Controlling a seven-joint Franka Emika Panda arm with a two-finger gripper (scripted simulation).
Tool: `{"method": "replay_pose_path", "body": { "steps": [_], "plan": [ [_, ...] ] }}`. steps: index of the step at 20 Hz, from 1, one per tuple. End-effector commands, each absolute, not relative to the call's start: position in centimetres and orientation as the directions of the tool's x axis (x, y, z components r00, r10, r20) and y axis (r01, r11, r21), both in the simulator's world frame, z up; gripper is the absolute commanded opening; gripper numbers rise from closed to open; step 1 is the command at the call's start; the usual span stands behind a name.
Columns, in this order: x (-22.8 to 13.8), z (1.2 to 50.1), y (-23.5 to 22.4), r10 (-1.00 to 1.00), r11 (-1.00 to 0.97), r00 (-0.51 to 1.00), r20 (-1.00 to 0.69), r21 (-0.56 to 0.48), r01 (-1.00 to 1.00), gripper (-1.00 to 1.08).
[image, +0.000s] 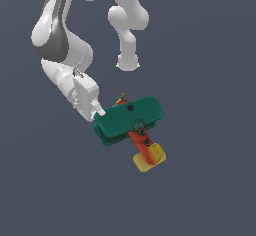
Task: Pick up the object and move it to a goal position.
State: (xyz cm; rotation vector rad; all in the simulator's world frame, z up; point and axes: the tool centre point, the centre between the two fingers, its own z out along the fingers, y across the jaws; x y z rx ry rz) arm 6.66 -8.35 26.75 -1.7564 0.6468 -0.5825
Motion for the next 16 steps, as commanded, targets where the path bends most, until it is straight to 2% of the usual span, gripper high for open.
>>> {"method": "replay_pose_path", "body": {
  "steps": [1,16],
  "plan": [
    [7.1,30.3,-8.5,-0.683,-0.23,0.727,0.067,-0.965,-0.128,-1.0],
    [9.3,47.6,-9.3,-0.683,-0.232,0.727,0.067,-0.964,-0.129,-1.0]
  ]
}}
